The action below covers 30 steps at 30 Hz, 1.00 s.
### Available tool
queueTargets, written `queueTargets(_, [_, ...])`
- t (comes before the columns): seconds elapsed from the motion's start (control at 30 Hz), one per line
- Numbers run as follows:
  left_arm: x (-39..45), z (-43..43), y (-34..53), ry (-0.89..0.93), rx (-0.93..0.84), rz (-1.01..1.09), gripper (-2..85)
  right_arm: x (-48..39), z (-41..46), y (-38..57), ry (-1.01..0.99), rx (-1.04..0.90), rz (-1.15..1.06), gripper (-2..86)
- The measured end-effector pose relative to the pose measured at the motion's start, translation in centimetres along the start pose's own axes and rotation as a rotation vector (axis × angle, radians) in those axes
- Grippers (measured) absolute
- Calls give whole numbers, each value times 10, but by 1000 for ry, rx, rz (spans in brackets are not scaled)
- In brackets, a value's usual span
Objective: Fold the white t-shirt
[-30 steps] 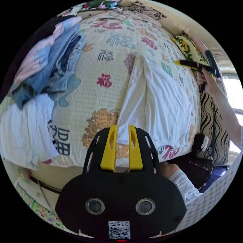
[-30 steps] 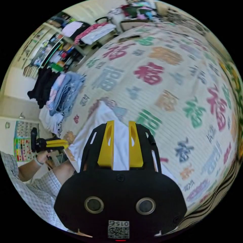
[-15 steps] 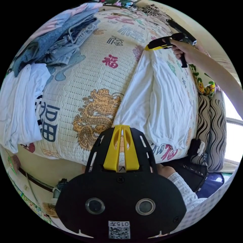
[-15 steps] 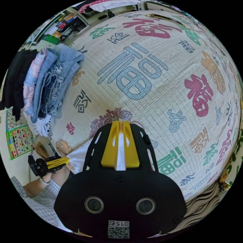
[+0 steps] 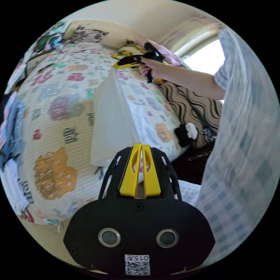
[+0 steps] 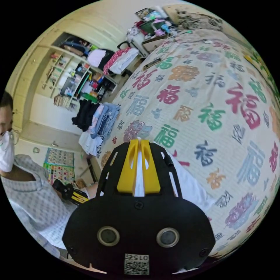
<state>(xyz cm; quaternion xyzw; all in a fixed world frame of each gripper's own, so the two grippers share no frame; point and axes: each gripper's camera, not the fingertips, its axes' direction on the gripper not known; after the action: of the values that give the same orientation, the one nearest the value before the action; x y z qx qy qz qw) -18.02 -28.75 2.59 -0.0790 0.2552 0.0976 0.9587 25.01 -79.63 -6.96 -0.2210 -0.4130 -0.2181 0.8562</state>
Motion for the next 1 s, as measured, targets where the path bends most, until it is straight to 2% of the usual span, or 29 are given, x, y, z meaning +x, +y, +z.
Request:
queueTargets(0.1, [34,59,-19,123,-32,61,-5,52,-30,49,41,44,96,0])
queueTargets(0.2, [58,124,-31,167,-98,89,-6,104,-35,88,118,16,170,7])
queueTargets(0.33, [69,197,-36,91,-216,88,-5,160,-24,124,158,13,304,31])
queueTargets(0.4, [68,234,-37,93,-318,84,-4,178,-27,142,242,45,400,53])
queueTargets(0.47, [75,246,-40,88,-363,121,1,181,-39,157,272,112,456,61])
queueTargets(0.57, [91,229,-48,143,-320,192,4,160,-51,185,214,178,409,62])
queueTargets(0.63, [93,203,-57,121,-253,211,4,141,-40,203,140,124,357,59])
queueTargets(0.7, [75,170,-71,7,-187,169,2,116,-6,230,69,-33,305,50])
queueTargets(0.77, [50,159,-78,-93,-198,126,-1,104,26,249,52,-143,281,37])
queueTargets(0.83, [24,161,-81,-153,-250,90,-3,104,53,265,84,-231,295,20])
queueTargets(0.9, [2,174,-79,-237,-366,93,-5,113,75,285,292,-347,317,2])
queueTargets(1.0, [-9,183,-76,-250,-438,114,-7,121,71,311,325,-333,333,-5])
